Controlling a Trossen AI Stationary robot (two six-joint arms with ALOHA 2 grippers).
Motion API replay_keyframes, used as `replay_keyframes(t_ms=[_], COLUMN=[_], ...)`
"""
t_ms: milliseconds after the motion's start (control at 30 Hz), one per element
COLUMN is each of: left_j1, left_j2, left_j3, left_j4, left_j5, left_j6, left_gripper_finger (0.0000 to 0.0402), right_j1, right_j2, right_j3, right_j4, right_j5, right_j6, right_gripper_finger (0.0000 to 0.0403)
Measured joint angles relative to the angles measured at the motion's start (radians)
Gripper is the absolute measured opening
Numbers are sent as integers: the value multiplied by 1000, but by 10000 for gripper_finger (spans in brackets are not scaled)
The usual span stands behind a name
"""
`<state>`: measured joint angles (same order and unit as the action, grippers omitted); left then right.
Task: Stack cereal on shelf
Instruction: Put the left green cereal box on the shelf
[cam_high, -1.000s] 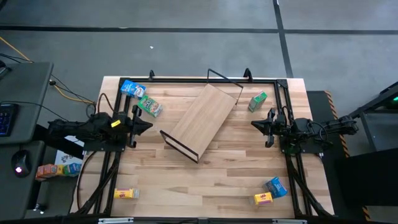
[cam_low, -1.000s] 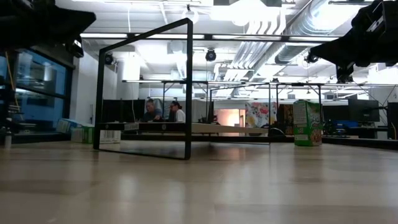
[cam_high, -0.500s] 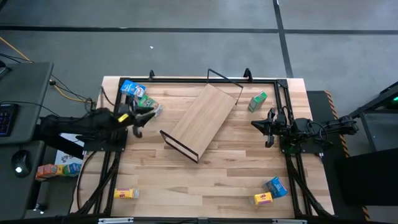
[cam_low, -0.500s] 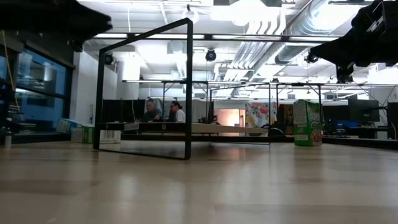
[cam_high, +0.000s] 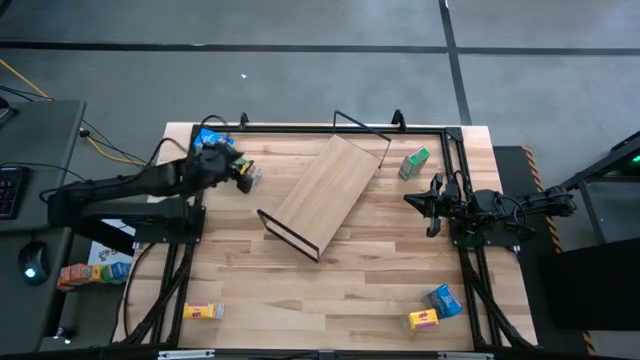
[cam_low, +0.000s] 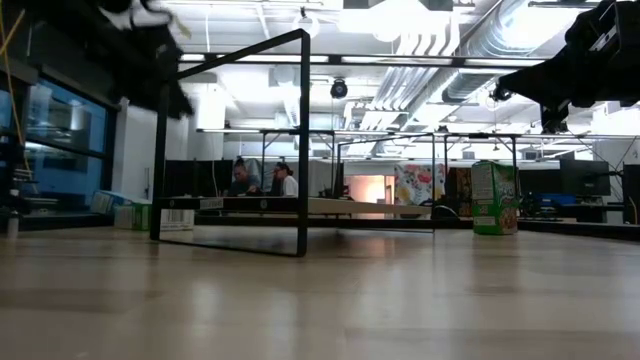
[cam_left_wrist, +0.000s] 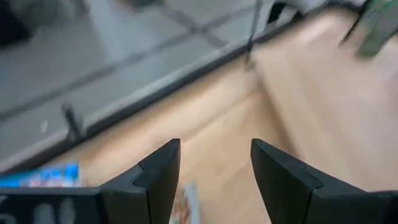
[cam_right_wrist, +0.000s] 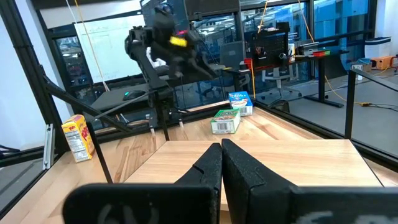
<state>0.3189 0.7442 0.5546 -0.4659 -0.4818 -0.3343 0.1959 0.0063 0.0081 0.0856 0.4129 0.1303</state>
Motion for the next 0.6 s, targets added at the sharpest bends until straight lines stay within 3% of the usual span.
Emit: replay_keyframes(t_ms=[100, 333, 433, 600], left_j1=[58, 110, 114, 114], left_j2=[61, 161, 190, 227], left_j3=[-24, -93, -128, -198], left_j4=[-20, 58, 81, 186], left_j5=[81, 79, 37, 3], left_j6=[3, -14, -51, -85], left_gripper_finger=[186, 169, 128, 21], right_j1=[0, 0, 0, 0], right_j2=[0, 0, 0, 0], right_j3=[0, 0, 0, 0], right_j4=[0, 0, 0, 0], right_j5=[0, 0, 0, 0], right_j6=[0, 0, 0, 0], right_gripper_finger=[0, 0, 0, 0])
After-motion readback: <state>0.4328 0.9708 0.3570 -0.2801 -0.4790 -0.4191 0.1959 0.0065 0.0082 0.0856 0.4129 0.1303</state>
